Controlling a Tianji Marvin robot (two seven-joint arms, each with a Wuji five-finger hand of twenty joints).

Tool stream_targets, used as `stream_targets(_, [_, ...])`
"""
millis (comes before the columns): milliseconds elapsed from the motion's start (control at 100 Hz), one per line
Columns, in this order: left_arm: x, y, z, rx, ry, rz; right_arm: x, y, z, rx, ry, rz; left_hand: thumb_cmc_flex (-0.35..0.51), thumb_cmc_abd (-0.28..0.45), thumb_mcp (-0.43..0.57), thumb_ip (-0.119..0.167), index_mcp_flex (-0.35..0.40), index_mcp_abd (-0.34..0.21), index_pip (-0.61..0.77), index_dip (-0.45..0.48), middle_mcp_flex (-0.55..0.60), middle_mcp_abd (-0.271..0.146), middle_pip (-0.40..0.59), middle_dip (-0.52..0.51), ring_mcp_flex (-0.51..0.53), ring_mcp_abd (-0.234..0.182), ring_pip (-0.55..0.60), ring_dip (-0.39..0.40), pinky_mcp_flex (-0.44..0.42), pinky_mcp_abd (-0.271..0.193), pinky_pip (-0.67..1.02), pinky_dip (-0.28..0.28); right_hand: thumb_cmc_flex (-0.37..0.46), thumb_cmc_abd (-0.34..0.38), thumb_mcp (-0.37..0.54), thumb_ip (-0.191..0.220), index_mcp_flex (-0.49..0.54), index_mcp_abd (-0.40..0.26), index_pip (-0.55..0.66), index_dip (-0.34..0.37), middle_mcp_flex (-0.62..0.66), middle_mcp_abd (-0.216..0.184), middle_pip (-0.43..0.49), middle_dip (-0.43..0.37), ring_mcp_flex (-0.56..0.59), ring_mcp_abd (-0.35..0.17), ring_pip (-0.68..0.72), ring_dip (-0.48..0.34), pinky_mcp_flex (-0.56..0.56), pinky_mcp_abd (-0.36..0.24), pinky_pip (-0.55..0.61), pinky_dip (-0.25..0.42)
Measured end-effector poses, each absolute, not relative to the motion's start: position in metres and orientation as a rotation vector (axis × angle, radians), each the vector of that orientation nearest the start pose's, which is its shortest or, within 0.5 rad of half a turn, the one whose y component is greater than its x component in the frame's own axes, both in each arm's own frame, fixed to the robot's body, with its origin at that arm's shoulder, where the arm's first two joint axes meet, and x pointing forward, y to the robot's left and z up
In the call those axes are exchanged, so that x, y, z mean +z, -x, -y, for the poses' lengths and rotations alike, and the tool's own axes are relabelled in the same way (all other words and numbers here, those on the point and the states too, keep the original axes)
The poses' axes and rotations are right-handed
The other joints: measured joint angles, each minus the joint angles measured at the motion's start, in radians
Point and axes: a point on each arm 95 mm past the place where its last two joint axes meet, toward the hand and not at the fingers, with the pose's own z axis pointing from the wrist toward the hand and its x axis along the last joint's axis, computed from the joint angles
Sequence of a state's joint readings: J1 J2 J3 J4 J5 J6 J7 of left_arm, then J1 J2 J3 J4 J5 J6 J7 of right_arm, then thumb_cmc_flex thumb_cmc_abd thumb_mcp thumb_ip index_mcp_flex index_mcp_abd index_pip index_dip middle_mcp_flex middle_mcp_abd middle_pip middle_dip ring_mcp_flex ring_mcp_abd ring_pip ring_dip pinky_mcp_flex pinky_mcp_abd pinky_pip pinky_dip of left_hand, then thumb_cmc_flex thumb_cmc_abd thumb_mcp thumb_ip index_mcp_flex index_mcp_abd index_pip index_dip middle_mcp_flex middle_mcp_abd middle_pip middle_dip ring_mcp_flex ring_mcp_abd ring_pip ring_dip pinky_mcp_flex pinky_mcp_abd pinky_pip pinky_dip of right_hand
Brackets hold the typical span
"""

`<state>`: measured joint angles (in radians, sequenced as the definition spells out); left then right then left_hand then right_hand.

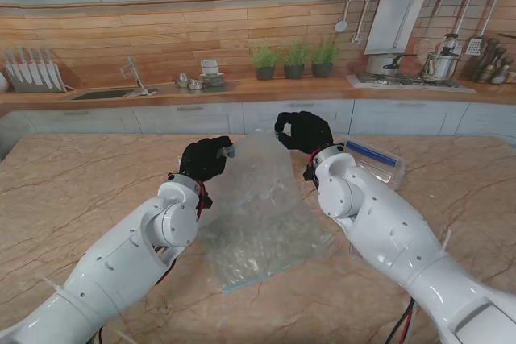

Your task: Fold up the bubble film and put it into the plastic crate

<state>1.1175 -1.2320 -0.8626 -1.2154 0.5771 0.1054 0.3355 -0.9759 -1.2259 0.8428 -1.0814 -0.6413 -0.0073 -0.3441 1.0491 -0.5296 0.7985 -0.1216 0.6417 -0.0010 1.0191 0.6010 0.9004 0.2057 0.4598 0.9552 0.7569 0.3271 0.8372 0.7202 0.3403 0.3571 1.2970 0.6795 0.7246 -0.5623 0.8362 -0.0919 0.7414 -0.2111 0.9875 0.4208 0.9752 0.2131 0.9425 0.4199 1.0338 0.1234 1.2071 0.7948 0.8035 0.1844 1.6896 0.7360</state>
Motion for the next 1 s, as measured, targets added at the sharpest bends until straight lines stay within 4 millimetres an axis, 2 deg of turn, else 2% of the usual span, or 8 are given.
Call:
stream_targets(250, [-0.293, -0.504, 0.074, -1.816, 1.191, -1.291, -0.272, -0.514, -0.037, 1.774, -1.098, -1.195, 0.000, 0.000, -0.013, 0.000, -0.025, -0.018, 0.012, 0.001, -0.009, -0.028, -0.005, 0.009, -0.001, -0.025, -0.014, 0.010, -0.002, -0.014, -0.010, -0.002, 0.000, 0.000, 0.000, 0.000, 0.000, 0.000, 0.000, 0.000, 0.000, 0.000, 0.000, 0.000, 0.000, 0.000, -0.002, 0.000, -0.003, 0.000, -0.004, 0.001])
stream_targets(390, [-0.293, -0.496, 0.075, -1.815, 0.997, -1.434, -0.283, -0.495, -0.021, 1.756, -1.058, -1.227, 0.000, 0.011, -0.021, 0.000, -0.028, -0.039, 0.013, 0.002, -0.009, -0.043, -0.005, 0.010, -0.001, -0.047, -0.012, 0.055, 0.003, -0.037, -0.010, -0.002, 0.000, 0.000, 0.000, 0.000, 0.000, 0.000, 0.000, 0.000, 0.000, 0.000, -0.011, 0.000, -0.009, 0.001, -0.006, 0.000, -0.014, 0.000, -0.010, 0.002])
stream_targets(570, [-0.295, -0.480, 0.074, -1.849, 0.892, -1.523, -0.296, -0.469, -0.002, 1.743, -1.032, -1.256, 0.000, 0.011, -0.022, 0.000, -0.030, -0.040, 0.013, 0.001, -0.009, -0.053, -0.005, 0.010, -0.001, -0.056, -0.010, 0.085, 0.013, -0.039, -0.001, -0.002, 0.000, 0.000, 0.000, 0.000, 0.000, 0.000, 0.000, 0.000, 0.005, -0.001, -0.012, 0.000, -0.010, 0.002, -0.015, -0.001, -0.021, 0.000, -0.016, 0.012])
stream_targets(770, [-0.297, -0.451, 0.080, -1.848, 0.783, -1.594, -0.308, -0.444, 0.012, 1.719, -1.024, -1.309, -0.004, 0.009, -0.008, 0.000, -0.037, -0.040, 0.013, -0.038, -0.006, -0.053, -0.005, -0.008, 0.005, -0.056, 0.004, 0.096, 0.029, -0.039, 0.030, 0.000, 0.000, 0.000, 0.000, 0.000, 0.000, 0.000, 0.000, 0.000, 0.005, -0.001, -0.015, -0.001, -0.026, 0.006, -0.033, -0.002, -0.046, 0.000, -0.034, 0.014])
stream_targets(890, [-0.305, -0.436, 0.084, -1.832, 0.746, -1.669, -0.317, -0.434, 0.018, 1.697, -1.031, -1.365, -0.062, 0.007, 0.004, 0.000, -0.037, -0.041, 0.013, -0.072, 0.002, -0.053, -0.012, -0.017, 0.013, -0.065, 0.015, 0.096, 0.033, -0.039, 0.031, 0.001, 0.000, 0.000, 0.000, 0.000, 0.000, -0.001, 0.000, 0.000, 0.005, -0.001, -0.026, -0.001, -0.031, 0.008, -0.041, -0.003, -0.059, 0.000, -0.042, 0.018])
stream_targets(960, [-0.310, -0.429, 0.084, -1.807, 0.721, -1.703, -0.322, -0.429, 0.021, 1.681, -1.033, -1.391, -0.069, 0.005, 0.005, 0.000, -0.037, -0.041, 0.013, -0.090, 0.011, -0.053, -0.014, -0.018, 0.014, -0.070, 0.030, 0.096, 0.063, -0.040, 0.065, 0.013, 0.000, 0.000, 0.000, 0.000, 0.000, -0.001, 0.000, 0.000, 0.005, -0.001, -0.037, -0.002, -0.043, 0.011, -0.052, -0.003, -0.074, 0.000, -0.052, 0.024])
stream_targets(1000, [-0.312, -0.426, 0.085, -1.807, 0.728, -1.712, -0.325, -0.427, 0.022, 1.671, -1.031, -1.407, -0.079, -0.022, 0.014, 0.000, -0.037, -0.041, 0.013, -0.102, 0.012, -0.053, -0.015, -0.026, 0.036, -0.074, 0.043, 0.086, 0.104, -0.052, 0.108, 0.031, 0.000, 0.000, 0.000, 0.000, 0.000, -0.001, 0.000, 0.000, 0.005, -0.001, -0.040, -0.003, -0.055, 0.015, -0.060, -0.003, -0.085, 0.000, -0.061, 0.025])
